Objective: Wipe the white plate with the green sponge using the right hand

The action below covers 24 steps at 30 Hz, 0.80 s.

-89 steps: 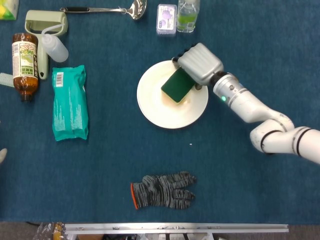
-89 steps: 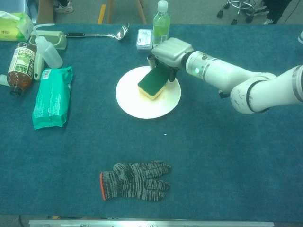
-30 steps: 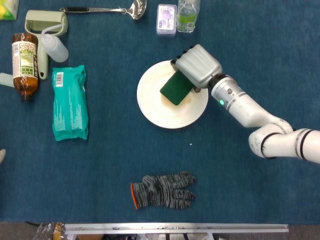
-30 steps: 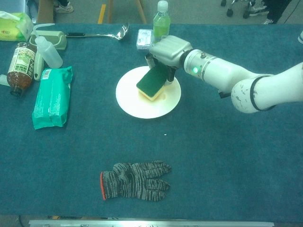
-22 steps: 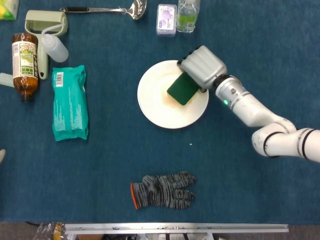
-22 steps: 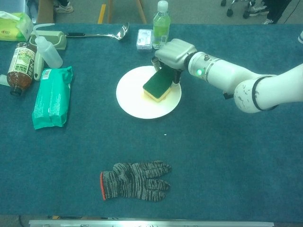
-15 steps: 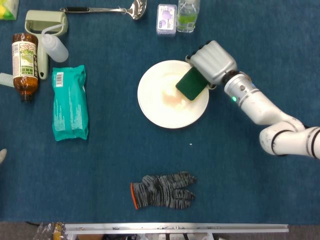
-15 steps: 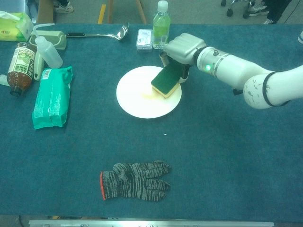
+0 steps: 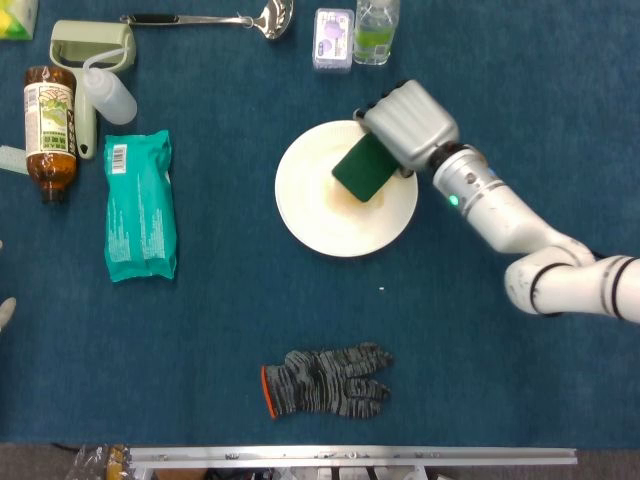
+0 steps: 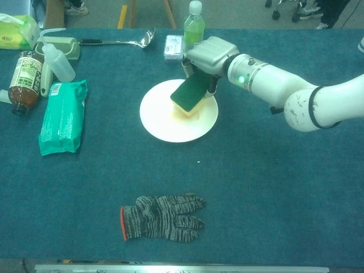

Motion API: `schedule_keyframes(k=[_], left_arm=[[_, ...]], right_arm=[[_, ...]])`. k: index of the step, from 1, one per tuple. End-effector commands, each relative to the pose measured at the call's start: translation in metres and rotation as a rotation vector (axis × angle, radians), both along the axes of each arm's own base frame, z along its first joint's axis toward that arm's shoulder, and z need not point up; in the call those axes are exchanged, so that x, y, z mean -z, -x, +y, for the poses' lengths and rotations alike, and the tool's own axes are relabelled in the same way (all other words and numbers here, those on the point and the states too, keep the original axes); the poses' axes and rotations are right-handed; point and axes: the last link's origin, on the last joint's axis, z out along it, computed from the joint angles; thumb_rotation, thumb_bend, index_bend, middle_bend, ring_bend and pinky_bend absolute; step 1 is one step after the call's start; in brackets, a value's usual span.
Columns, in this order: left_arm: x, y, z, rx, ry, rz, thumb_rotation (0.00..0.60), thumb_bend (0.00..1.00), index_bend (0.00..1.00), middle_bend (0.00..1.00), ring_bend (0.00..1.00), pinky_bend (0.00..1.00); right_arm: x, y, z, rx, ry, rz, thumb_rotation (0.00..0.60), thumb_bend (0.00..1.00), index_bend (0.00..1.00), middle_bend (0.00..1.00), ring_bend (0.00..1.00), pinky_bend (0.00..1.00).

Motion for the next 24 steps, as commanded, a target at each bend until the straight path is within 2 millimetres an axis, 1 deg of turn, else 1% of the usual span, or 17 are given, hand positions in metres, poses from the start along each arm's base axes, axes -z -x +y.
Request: schedule_keyframes(k=[1, 5, 10, 14, 20, 24], left_arm=[[0.000, 0.002, -0.001, -0.006, -0.001, -0.003, 0.600, 0.21, 0.30, 0.10, 0.00, 0.20], [-0.001, 0.005, -0.003, -0.014, -0.004, -0.008, 0.600, 0.21, 0.30, 0.11, 0.00, 0.20], [-0.001, 0.007, -0.004, -0.017, -0.007, -0.011, 0.600, 0.21, 0.30, 0.11, 0.00, 0.20], [0.000, 0.007, -0.003, -0.014, -0.005, -0.010, 0.600, 0.21, 0.30, 0.11, 0.00, 0.20], [0.002, 0.003, -0.001, -0.003, 0.001, -0.007, 0.600, 0.21, 0.30, 0.12, 0.00, 0.20], [0.003, 0.000, 0.000, 0.004, 0.004, -0.004, 0.600, 0.21, 0.30, 0.12, 0.00, 0.20]], right_arm=[[0.013, -0.010, 0.001, -0.011, -0.025, -0.013, 0.600, 0.09, 0.47, 0.51, 0.40, 0.38], [0.024, -0.013, 0.001, -0.017, -0.043, -0.009, 0.600, 0.09, 0.47, 0.51, 0.40, 0.38], [0.027, -0.004, 0.000, -0.016, -0.041, 0.023, 0.600, 0.09, 0.47, 0.51, 0.40, 0.38], [0.019, 0.006, -0.003, -0.009, -0.020, 0.043, 0.600, 0.09, 0.47, 0.51, 0.40, 0.38], [-0.005, 0.021, -0.007, -0.003, 0.029, 0.075, 0.600, 0.09, 0.47, 0.51, 0.40, 0.38], [-0.020, 0.026, -0.008, 0.003, 0.061, 0.089, 0.600, 0.09, 0.47, 0.51, 0.40, 0.38]])
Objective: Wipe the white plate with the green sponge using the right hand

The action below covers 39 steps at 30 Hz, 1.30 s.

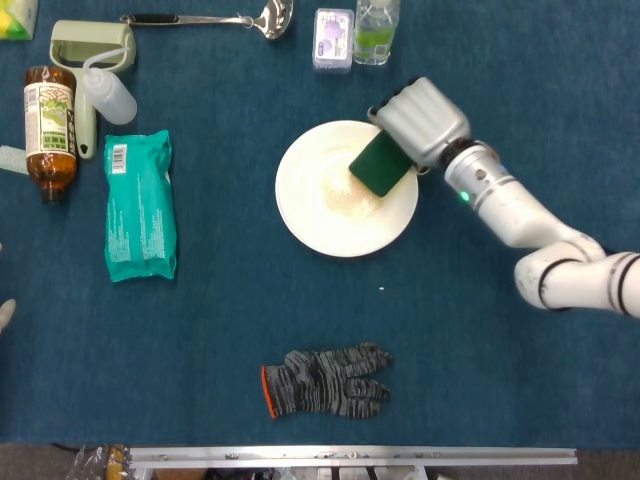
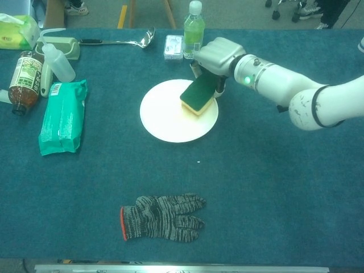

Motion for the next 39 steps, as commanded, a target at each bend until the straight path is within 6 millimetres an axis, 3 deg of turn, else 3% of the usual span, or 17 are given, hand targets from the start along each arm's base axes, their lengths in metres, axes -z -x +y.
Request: schedule_keyframes(k=[1, 7, 14, 22, 32, 39], left_arm=[[0.001, -0.002, 0.001, 0.004, 0.002, 0.001, 0.600, 0.21, 0.30, 0.12, 0.00, 0.20], [0.002, -0.005, 0.002, 0.009, 0.007, 0.003, 0.600, 0.21, 0.30, 0.12, 0.00, 0.20], [0.001, 0.000, -0.001, -0.006, 0.004, -0.002, 0.600, 0.21, 0.30, 0.12, 0.00, 0.20], [-0.001, 0.005, -0.003, -0.018, -0.004, -0.011, 0.600, 0.21, 0.30, 0.12, 0.00, 0.20], [0.000, 0.003, -0.002, -0.012, 0.002, -0.007, 0.600, 0.21, 0.30, 0.13, 0.00, 0.20], [0.002, 0.000, 0.000, -0.003, 0.007, -0.004, 0.600, 0.21, 0.30, 0.13, 0.00, 0.20]], right_arm=[[-0.011, 0.005, 0.000, 0.010, 0.027, 0.007, 0.600, 0.09, 0.47, 0.51, 0.40, 0.38], [-0.010, -0.014, 0.006, -0.003, 0.012, -0.057, 0.600, 0.09, 0.47, 0.51, 0.40, 0.38], [0.013, -0.032, 0.012, -0.031, -0.042, -0.080, 0.600, 0.09, 0.47, 0.51, 0.40, 0.38], [0.030, -0.026, 0.012, -0.030, -0.067, -0.038, 0.600, 0.10, 0.47, 0.51, 0.40, 0.38], [0.003, 0.009, 0.002, 0.007, -0.002, 0.046, 0.600, 0.09, 0.47, 0.51, 0.40, 0.38], [-0.021, 0.011, 0.000, 0.021, 0.049, 0.030, 0.600, 0.10, 0.47, 0.51, 0.40, 0.38]])
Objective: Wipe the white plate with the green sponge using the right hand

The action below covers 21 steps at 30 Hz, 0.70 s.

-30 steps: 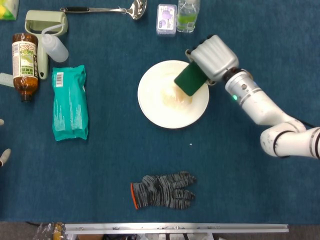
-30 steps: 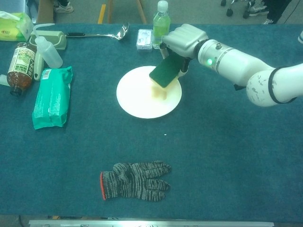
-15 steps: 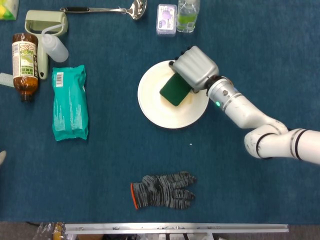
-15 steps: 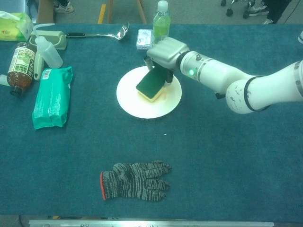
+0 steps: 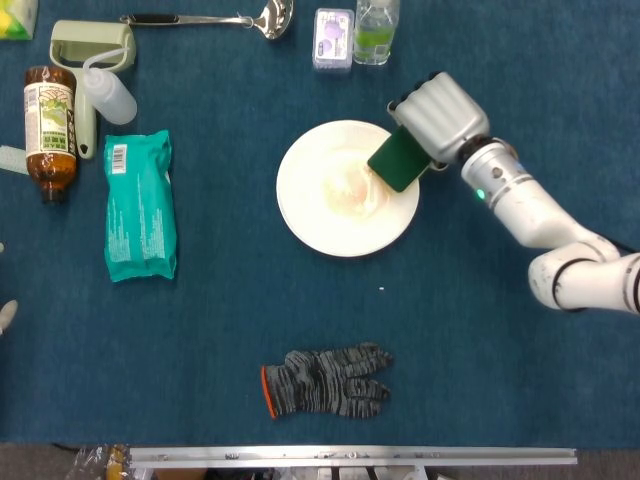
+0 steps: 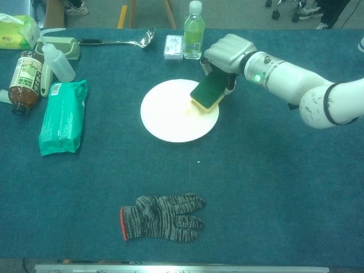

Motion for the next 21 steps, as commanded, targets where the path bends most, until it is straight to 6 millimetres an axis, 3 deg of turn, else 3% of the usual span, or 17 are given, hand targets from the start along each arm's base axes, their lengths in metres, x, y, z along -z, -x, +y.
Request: schedule_keyframes(k=[1, 5, 13, 21], left_arm=[[0.000, -0.001, 0.001, 0.003, 0.001, 0.000, 0.600, 0.21, 0.30, 0.13, 0.00, 0.20], [0.001, -0.002, 0.001, 0.003, 0.004, 0.000, 0.600, 0.21, 0.30, 0.13, 0.00, 0.20], [0.000, 0.002, -0.002, -0.009, 0.001, -0.005, 0.600, 0.21, 0.30, 0.13, 0.00, 0.20], [-0.001, 0.007, -0.005, -0.024, -0.004, -0.010, 0.600, 0.21, 0.30, 0.13, 0.00, 0.20]], right_arm=[[-0.010, -0.002, 0.000, 0.006, 0.023, -0.017, 0.600, 0.10, 0.47, 0.51, 0.40, 0.38], [-0.008, -0.012, 0.002, -0.003, 0.013, -0.043, 0.600, 0.09, 0.47, 0.51, 0.40, 0.38], [0.020, -0.032, 0.008, -0.031, -0.050, -0.073, 0.600, 0.10, 0.47, 0.51, 0.40, 0.38], [0.030, -0.026, 0.007, -0.030, -0.064, -0.046, 0.600, 0.10, 0.47, 0.51, 0.40, 0.38]])
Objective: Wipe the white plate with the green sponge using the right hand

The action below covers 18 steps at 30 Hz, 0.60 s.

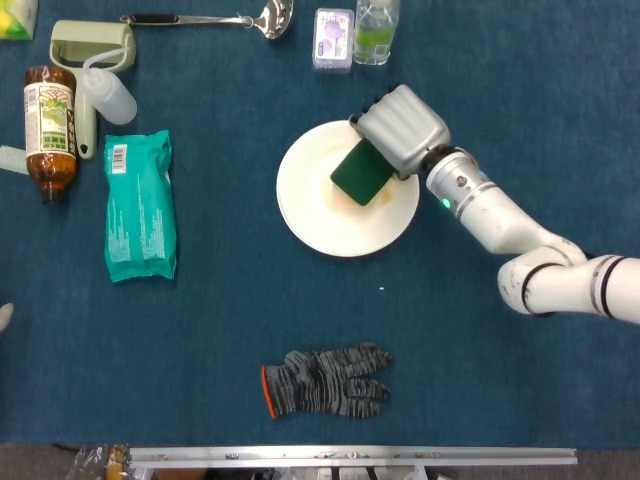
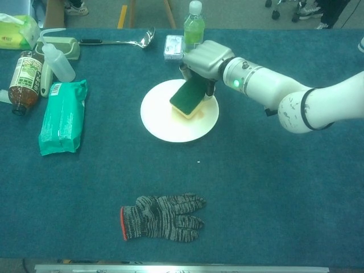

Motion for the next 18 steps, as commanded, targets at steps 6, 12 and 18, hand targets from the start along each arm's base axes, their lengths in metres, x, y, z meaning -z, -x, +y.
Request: schedule_keyframes(k=[6, 12, 18], left_arm=[[0.002, 0.000, 0.001, 0.002, 0.004, -0.002, 0.600, 0.21, 0.30, 0.14, 0.00, 0.20], [0.004, -0.003, 0.003, 0.012, 0.011, 0.001, 0.600, 0.21, 0.30, 0.14, 0.00, 0.20], [0.005, -0.006, 0.004, 0.017, 0.012, 0.004, 0.600, 0.21, 0.30, 0.14, 0.00, 0.20]], right_arm=[[-0.008, 0.018, -0.003, 0.021, 0.020, 0.042, 0.600, 0.10, 0.47, 0.51, 0.40, 0.38], [-0.035, 0.035, -0.007, 0.042, 0.080, 0.071, 0.600, 0.10, 0.47, 0.51, 0.40, 0.38], [-0.052, 0.036, -0.005, 0.056, 0.111, 0.064, 0.600, 0.10, 0.47, 0.51, 0.40, 0.38]])
